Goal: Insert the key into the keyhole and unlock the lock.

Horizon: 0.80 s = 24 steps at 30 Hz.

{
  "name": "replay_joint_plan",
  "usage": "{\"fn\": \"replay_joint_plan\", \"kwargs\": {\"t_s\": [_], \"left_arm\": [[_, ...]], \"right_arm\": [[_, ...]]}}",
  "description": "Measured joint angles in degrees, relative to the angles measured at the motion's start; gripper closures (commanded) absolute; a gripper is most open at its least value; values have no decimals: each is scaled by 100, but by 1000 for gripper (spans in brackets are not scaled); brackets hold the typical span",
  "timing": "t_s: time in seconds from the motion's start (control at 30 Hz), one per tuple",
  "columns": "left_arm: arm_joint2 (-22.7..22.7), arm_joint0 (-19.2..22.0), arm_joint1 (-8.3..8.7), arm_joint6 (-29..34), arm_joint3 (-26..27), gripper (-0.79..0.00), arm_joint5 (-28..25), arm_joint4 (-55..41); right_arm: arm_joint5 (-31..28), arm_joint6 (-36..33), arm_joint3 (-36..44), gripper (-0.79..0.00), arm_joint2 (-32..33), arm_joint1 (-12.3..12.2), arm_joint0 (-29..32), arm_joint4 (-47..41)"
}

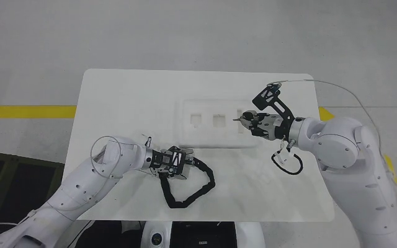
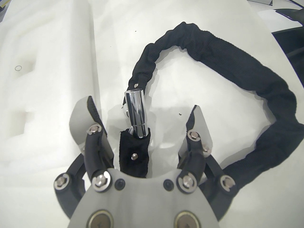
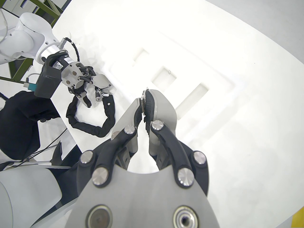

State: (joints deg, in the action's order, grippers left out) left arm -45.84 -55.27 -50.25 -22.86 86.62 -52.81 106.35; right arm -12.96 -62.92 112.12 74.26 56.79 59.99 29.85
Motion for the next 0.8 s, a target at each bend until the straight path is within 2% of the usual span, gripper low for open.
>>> {"fn": "replay_joint_plan", "kwargs": {"t_s": [0.33,0.5,0.67,0.8], "left_arm": [[-173,-59,36,387,203,-613,-55,-37],[-214,-98,37,695,352,-576,-121,-80],[-248,-135,38,1052,540,-493,-172,-63],[-262,-160,26,1339,625,-489,-188,-100]], "right_arm": [[0,0,0,0,0,0,0,0],[0,0,0,0,0,0,0,0],[0,0,0,0,0,0,0,0],[0,0,0,0,0,0,0,0]]}}
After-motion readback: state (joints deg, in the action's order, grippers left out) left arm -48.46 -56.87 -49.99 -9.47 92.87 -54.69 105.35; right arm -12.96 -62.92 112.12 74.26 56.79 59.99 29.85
